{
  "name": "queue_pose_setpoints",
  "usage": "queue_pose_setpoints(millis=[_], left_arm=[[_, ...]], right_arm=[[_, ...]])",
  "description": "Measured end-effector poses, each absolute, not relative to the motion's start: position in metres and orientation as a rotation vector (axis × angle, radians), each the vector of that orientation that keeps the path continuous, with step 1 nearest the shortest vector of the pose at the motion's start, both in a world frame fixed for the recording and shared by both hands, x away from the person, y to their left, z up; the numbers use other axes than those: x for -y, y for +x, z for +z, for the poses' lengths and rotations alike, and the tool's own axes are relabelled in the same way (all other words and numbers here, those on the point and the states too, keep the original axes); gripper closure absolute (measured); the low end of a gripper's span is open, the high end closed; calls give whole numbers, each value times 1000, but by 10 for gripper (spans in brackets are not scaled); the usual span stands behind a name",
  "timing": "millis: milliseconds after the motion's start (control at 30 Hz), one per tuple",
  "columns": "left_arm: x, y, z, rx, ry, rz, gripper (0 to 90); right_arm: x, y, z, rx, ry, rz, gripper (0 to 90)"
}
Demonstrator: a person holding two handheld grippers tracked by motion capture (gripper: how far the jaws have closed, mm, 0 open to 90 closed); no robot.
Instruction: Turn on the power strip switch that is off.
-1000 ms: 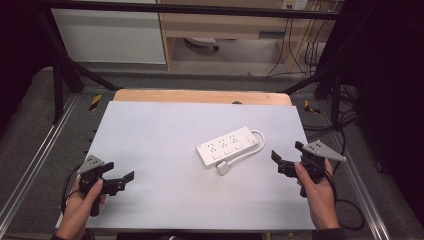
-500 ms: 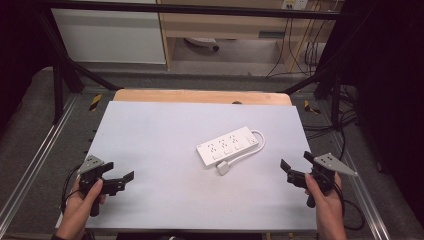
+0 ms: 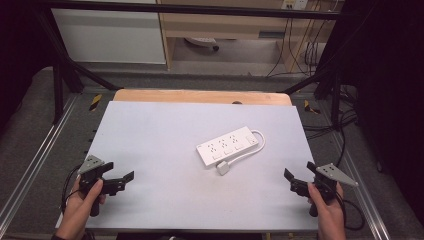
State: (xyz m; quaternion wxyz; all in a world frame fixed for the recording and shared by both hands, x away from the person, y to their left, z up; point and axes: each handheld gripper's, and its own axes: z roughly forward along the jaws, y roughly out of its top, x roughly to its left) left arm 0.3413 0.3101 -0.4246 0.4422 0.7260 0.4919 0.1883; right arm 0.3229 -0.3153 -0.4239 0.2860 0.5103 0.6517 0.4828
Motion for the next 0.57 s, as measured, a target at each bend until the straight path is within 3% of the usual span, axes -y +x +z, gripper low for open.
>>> queue_pose_setpoints(millis=[567], left_arm=[[-309,342,-425,-1214,1815,466,85]], right_arm=[[288,346,-458,-1988,1356,1081,43]])
